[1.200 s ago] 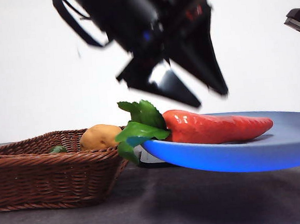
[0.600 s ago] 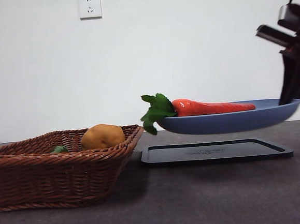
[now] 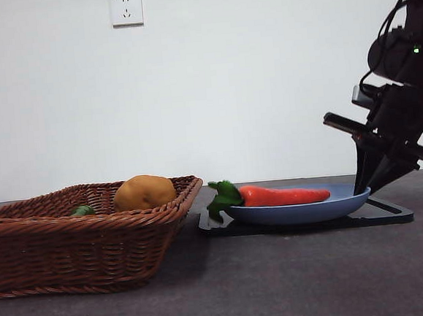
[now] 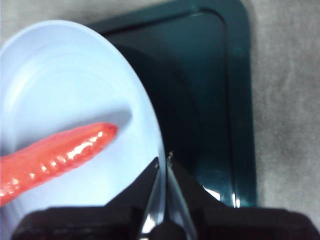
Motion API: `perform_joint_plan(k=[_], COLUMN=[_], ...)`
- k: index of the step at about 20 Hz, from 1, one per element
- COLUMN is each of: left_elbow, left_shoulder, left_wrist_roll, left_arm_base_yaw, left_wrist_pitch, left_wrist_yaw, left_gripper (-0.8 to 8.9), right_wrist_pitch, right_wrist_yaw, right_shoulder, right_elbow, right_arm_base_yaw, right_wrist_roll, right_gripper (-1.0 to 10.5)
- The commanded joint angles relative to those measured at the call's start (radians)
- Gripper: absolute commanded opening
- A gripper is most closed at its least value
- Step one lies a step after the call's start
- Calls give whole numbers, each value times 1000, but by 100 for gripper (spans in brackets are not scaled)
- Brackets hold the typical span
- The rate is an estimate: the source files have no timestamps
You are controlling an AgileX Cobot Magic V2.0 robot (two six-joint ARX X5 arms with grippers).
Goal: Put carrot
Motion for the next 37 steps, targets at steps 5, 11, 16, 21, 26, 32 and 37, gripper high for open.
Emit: perform_joint_plan(k=[5,11,16,21,26,32,37], left_elbow=[14,14,14,14,14,11,-73], left_shoulder=[14,15,62,179,223,151,-25], left_wrist_roll=[1,6,70,111,136,142,143], left_arm_base_yaw=[-7,-7,0,57,180,341,361], left_wrist_pitch=[8,98,249,382,326,110,112], left_wrist_yaw=[-3,-77,-278,-372,-370,-335,-259], left_gripper=[234,233,232,89,6,6,6], right_wrist_pitch=[18,-8,-143,-288,-385,-408,-279], right_wrist_yaw=[18,16,17,21,185,289,452], right_shoulder=[29,-36,-209,-372,-540,-708,-886], right_elbow=[21,21,21,19,16,10,-142], right_arm_base_yaw=[1,-3,8,77,184,291,383], right_wrist_roll=[6,6,-20,-92,-152,-151,-147], right_gripper=[114,233,232,109,3,3,3])
